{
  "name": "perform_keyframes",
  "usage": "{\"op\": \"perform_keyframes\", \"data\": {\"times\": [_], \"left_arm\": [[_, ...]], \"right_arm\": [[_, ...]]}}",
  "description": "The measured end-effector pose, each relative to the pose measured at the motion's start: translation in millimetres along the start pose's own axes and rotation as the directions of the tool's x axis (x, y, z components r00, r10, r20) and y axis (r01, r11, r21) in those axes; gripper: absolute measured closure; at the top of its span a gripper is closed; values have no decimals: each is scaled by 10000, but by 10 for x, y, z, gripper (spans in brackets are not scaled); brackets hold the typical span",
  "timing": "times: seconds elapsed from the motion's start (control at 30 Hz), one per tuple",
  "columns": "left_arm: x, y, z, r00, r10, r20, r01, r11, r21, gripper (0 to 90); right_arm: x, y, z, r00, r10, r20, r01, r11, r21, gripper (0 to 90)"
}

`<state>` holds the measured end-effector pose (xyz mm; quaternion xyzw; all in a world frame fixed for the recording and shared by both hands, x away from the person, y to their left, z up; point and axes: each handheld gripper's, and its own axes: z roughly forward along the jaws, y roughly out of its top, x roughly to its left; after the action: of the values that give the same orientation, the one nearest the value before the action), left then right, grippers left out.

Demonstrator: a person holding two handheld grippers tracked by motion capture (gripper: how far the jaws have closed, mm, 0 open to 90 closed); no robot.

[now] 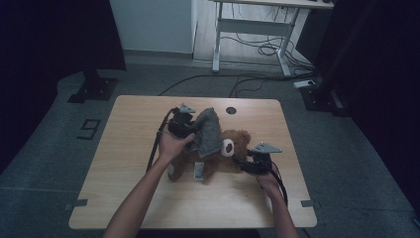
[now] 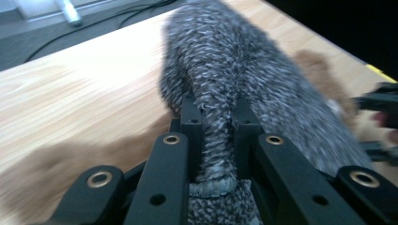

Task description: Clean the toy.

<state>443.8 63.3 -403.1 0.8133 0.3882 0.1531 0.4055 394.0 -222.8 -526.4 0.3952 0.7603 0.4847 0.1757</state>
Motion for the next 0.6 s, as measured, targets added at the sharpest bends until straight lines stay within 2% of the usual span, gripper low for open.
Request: {"op": "perform_keyframes", "data": {"times": [0.07, 0.13, 0.17, 0.2, 0.23, 0.3, 0.33, 0.37, 0.4, 0.47, 0.5, 0.6], "left_arm": [[-117, 61, 100, 9998, 151, 137, -151, 9999, 37, 792], [-169, 91, 165, 9996, 249, 137, -250, 9996, 90, 792], [-262, 155, 307, 9993, 359, 131, -363, 9988, 327, 792], [-303, 180, 377, 9990, 393, 197, -401, 9983, 429, 792], [-303, 180, 377, 9990, 393, 197, -401, 9983, 429, 792], [-421, 216, 568, 9968, 796, 49, -797, 9927, 903, 792], [-421, 216, 568, 9968, 796, 49, -797, 9927, 903, 791], [-465, 192, 675, 9950, 991, -152, -967, 9886, 1156, 790], [-465, 192, 675, 9950, 991, -152, -967, 9886, 1156, 791], [-484, 140, 759, 9922, 1191, -362, -1129, 9835, 1412, 792], [-470, 111, 753, 9935, 1070, -394, -1010, 9862, 1309, 794], [-408, 89, 694, 9956, 874, -324, -824, 9880, 1306, 793]], "right_arm": [[0, 0, -1, 10000, -12, -2, 12, 10000, 4, 385], [-1, 0, -3, 10000, -18, -10, 18, 10000, 24, 385], [-3, 0, -4, 10000, -20, -19, 20, 10000, 30, 385], [-5, 1, -4, 10000, -12, -25, 12, 10000, 32, 385], [-5, 1, -4, 10000, -12, -25, 12, 10000, 32, 385], [-6, 0, -6, 10000, -36, -25, 36, 10000, 44, 384], [-8, -1, -7, 10000, -47, -30, 47, 10000, 57, 384], [-10, -3, -5, 10000, -44, -31, 44, 10000, 42, 384], [-10, -3, -5, 10000, -44, -31, 44, 10000, 42, 384], [-20, -7, -7, 10000, -50, -42, 50, 10000, 77, 384], [-33, -15, -7, 10000, -53, -76, 54, 9999, 91, 385], [-22, -13, -10, 10000, -63, -67, 64, 9999, 87, 385]]}}
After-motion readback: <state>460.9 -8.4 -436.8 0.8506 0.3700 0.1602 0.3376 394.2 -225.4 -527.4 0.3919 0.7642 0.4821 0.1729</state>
